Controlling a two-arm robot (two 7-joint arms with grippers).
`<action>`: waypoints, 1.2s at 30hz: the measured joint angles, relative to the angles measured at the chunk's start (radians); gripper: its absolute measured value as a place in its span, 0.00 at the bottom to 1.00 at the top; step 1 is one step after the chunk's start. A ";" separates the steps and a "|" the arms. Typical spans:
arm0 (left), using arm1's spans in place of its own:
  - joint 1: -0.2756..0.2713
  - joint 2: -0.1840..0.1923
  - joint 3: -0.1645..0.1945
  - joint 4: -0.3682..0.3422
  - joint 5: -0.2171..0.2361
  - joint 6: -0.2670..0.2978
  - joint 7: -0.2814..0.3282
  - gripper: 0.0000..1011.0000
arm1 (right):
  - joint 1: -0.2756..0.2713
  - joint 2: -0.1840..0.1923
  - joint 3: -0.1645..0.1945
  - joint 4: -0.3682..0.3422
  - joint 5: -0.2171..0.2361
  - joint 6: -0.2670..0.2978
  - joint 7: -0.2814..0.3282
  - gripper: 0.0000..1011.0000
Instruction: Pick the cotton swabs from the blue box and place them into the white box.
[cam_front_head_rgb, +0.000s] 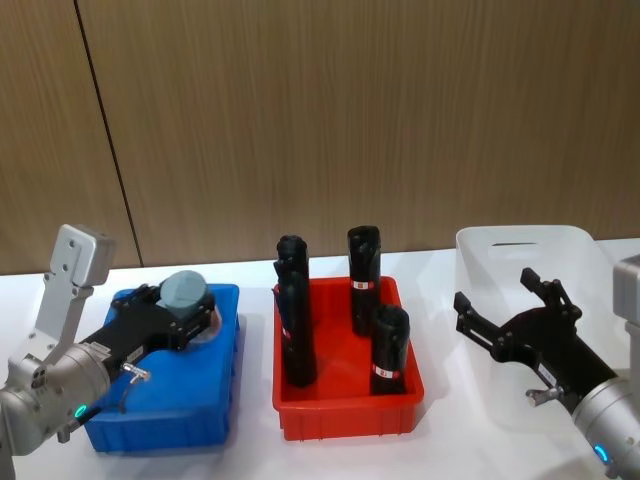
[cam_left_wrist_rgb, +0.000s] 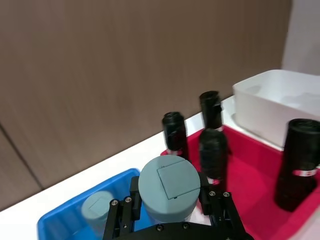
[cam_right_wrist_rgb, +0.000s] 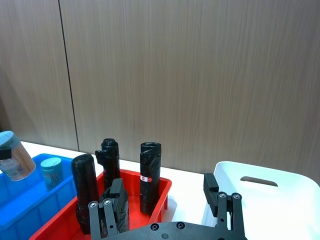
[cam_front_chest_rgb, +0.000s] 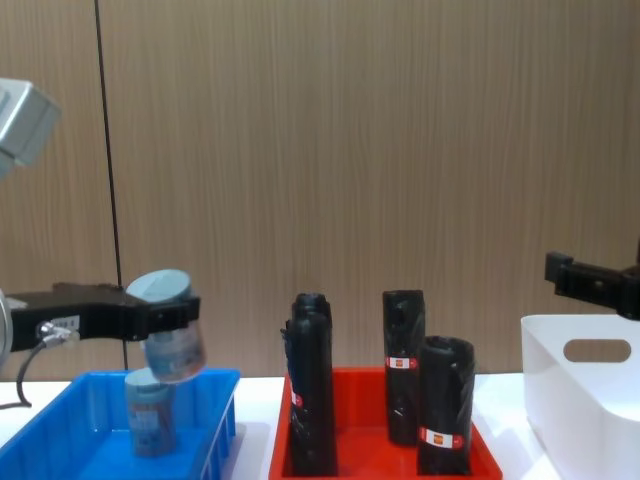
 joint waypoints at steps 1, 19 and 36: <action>0.003 0.003 0.000 -0.008 -0.003 -0.004 -0.019 0.65 | 0.000 0.000 0.000 0.000 0.000 0.000 0.000 0.99; 0.000 0.022 0.004 -0.051 -0.037 -0.040 -0.279 0.65 | 0.000 0.000 0.000 0.000 0.000 0.000 0.000 0.99; -0.038 0.011 0.026 -0.030 -0.082 -0.055 -0.530 0.65 | 0.000 0.000 0.000 0.000 0.000 0.000 0.000 0.99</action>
